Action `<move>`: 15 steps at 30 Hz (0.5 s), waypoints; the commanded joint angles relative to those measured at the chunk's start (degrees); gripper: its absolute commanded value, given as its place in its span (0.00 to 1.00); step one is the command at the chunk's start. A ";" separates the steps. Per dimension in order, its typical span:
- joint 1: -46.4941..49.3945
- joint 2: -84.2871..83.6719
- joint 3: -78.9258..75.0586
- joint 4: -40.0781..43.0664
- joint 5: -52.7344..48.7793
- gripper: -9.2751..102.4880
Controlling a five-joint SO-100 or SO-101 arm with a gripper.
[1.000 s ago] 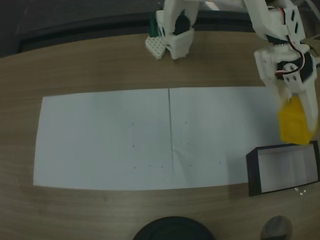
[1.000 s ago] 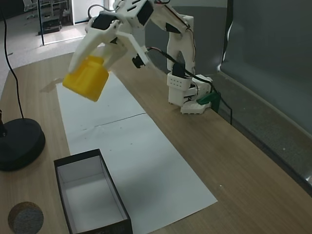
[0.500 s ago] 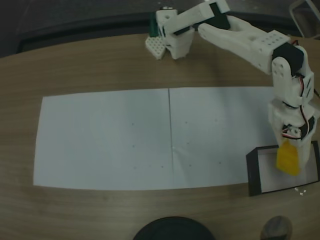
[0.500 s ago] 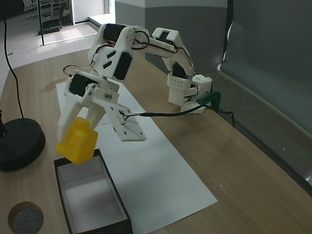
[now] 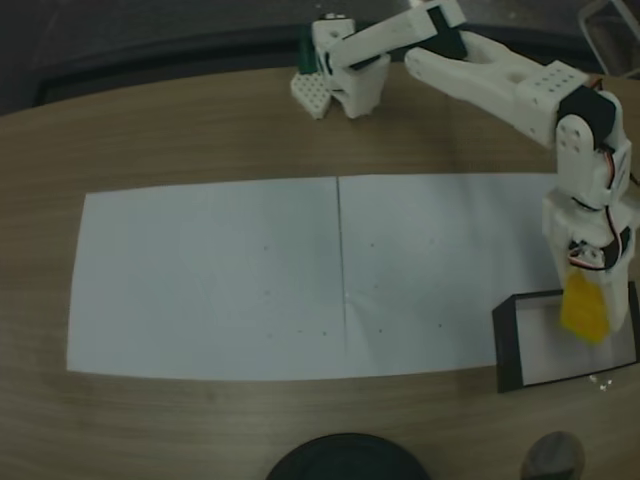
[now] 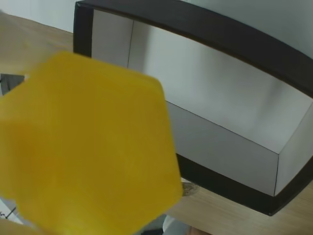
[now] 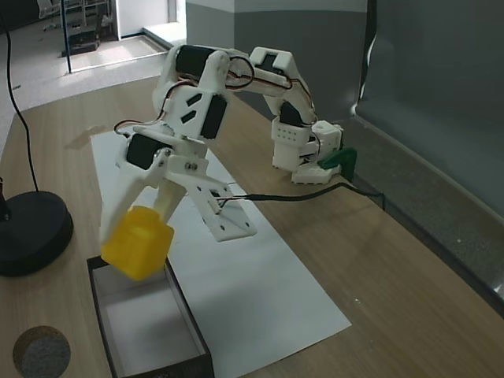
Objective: Grab a yellow square and put it in the box.
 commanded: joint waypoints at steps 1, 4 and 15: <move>0.97 2.72 -4.39 1.23 0.44 0.37; 1.41 5.19 -4.66 3.78 0.53 0.32; 9.76 27.42 -4.13 18.90 0.35 0.09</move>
